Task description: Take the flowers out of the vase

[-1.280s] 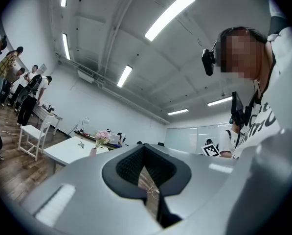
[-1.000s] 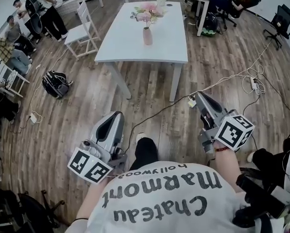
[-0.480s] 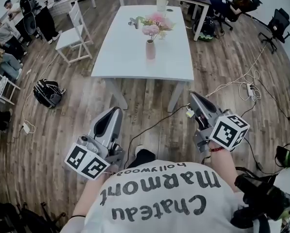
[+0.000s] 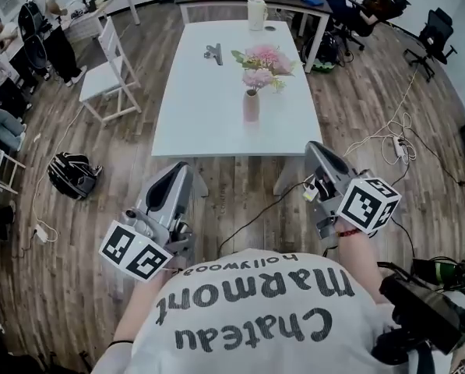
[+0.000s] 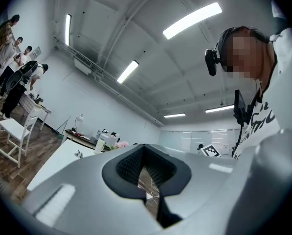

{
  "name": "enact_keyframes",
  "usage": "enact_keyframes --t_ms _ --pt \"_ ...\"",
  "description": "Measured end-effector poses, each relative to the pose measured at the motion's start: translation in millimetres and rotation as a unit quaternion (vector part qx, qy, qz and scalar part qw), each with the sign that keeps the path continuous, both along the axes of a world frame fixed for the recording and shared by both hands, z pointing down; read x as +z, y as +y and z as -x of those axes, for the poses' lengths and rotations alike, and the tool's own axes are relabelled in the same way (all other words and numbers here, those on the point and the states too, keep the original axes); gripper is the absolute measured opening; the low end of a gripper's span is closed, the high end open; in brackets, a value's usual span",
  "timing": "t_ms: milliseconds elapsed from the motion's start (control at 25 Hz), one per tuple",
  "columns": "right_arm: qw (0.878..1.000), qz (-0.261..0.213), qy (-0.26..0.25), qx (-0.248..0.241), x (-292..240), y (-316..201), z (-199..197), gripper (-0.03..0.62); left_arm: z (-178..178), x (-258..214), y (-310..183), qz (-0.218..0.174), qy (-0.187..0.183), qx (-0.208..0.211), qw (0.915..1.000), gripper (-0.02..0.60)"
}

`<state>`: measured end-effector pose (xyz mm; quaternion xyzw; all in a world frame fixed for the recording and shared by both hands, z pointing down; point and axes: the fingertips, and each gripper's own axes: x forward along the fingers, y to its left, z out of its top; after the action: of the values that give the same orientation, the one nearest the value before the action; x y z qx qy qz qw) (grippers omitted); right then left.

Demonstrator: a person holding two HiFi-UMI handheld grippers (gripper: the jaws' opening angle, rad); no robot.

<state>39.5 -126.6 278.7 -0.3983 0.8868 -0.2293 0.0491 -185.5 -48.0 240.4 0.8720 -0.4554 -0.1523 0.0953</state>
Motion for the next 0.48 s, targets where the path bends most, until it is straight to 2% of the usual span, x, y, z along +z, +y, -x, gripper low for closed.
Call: enact_keyframes --t_ms 200,480 --pt "1.0 0.002 0.012 0.005 10 -21 27 0.015 25 10 -26 0.003 0.012 0.007 0.9999 0.006" --pt "0.998 0.034 0.042 0.007 36 -33 37 0.015 24 29 -41 0.022 0.006 0.028 0.9993 0.006"
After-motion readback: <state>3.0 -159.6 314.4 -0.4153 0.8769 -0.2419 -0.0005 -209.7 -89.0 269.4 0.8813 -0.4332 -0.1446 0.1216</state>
